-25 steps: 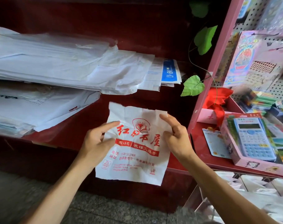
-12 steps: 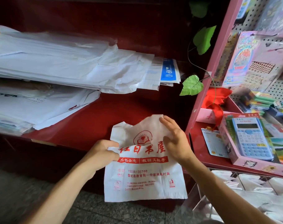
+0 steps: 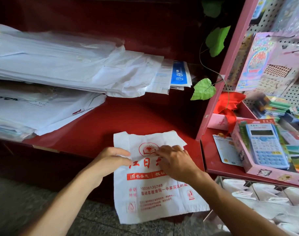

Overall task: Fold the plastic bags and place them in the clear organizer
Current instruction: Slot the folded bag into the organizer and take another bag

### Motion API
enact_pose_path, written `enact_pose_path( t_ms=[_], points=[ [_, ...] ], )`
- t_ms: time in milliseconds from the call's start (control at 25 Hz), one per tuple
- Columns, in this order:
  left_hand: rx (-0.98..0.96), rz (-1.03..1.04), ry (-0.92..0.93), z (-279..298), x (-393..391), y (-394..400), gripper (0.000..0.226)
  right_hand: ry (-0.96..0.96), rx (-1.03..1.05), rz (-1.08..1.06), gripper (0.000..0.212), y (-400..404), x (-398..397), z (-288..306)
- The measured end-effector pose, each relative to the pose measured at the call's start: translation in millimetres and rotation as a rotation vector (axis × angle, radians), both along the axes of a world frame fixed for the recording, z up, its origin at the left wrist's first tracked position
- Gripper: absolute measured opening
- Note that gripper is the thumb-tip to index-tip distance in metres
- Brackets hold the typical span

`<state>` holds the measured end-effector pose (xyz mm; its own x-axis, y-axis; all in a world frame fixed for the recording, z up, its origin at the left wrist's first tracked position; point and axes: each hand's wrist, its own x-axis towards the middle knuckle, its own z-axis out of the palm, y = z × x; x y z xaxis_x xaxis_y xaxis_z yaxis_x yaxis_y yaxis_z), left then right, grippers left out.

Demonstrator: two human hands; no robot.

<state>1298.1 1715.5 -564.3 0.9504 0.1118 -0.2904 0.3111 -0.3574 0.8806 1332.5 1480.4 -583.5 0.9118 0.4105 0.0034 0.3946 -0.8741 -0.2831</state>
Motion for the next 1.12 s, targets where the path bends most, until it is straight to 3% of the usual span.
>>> enact_pose_path(
  t_ms=[160, 320, 400, 480, 560, 640, 680, 800, 920, 1120],
  points=[
    [-0.151, 0.200, -0.121, -3, 12, 10, 0.018, 0.041, -0.015, 0.131, 0.046, 0, -6, 2],
    [-0.329, 0.354, -0.407, 1, 26, 21, 0.042, 0.053, -0.039, 0.137, 0.049, -2, -8, 0],
    [-0.075, 0.386, -0.475, 0, 31, 20, 0.054, 0.069, -0.013, 0.126, 0.049, -4, -9, -2],
    [0.448, 0.336, -0.496, -6, 29, 14, 0.060, 0.052, -0.025, 0.112, 0.052, -4, -9, -3],
    [0.830, 0.179, -0.594, -12, 20, -5, 0.052, 0.019, -0.102, 0.097, 0.055, 0, -9, -5],
    [0.962, -0.011, -0.622, -11, 9, -28, 0.042, 0.010, -0.172, 0.091, 0.058, 4, -9, -4],
    [0.933, -0.119, -0.579, -13, 6, -37, 0.042, 0.009, -0.165, 0.096, 0.059, 6, -10, -3],
    [0.873, -0.367, -0.365, -25, 2, -47, 0.049, -0.033, 0.077, -0.090, 0.059, 3, -8, 1],
    [0.834, -0.366, -0.351, -29, 3, -44, 0.051, -0.010, 0.245, -0.490, 0.050, -13, 9, 0],
    [0.797, -0.396, -0.375, -31, 6, -40, 0.044, 0.377, 0.893, -0.460, 0.039, -17, 15, 3]
  ],
)
